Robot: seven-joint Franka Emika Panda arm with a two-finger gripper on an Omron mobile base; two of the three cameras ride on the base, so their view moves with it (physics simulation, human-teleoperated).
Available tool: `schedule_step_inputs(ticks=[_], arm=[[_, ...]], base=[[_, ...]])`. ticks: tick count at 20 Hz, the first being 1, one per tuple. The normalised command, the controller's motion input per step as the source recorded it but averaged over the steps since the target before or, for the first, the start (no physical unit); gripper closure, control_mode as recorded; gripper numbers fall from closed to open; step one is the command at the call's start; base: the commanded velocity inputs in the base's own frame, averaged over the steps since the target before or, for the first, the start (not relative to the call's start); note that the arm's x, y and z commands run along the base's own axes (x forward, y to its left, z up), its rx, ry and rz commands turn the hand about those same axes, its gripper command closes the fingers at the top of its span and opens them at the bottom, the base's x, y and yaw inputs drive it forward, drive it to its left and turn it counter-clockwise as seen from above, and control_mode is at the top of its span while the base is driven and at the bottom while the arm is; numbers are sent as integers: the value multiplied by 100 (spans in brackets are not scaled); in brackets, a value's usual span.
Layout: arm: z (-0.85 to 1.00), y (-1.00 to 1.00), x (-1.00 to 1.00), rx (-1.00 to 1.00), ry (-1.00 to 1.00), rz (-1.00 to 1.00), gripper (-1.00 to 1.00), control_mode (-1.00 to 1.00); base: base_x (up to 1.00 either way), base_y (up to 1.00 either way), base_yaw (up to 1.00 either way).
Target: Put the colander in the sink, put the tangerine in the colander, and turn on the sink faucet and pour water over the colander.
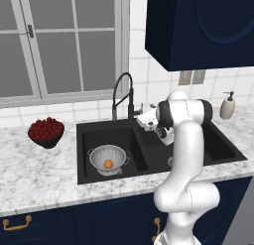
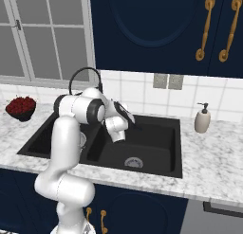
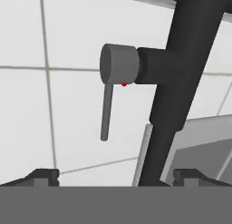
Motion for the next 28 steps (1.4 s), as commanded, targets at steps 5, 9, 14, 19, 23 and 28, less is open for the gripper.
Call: schedule_step_inputs(ticks=[5, 9, 14, 19, 23, 28], arm=[[-14, 0, 38, 0, 5, 0, -100, -100], [0, 0, 37, 1, 7, 0, -100, -100], [0, 1, 39, 0, 10, 0, -100, -100], [0, 0, 27, 0, 8, -4, -100, -100], [0, 0, 5, 2, 0, -21, 100, -100], [0, -16, 2, 2, 0, -29, 100, -100]], base=[[0, 0, 0], [0, 0, 0], [0, 0, 0], [0, 0, 0], [0, 0, 0], [0, 0, 0]])
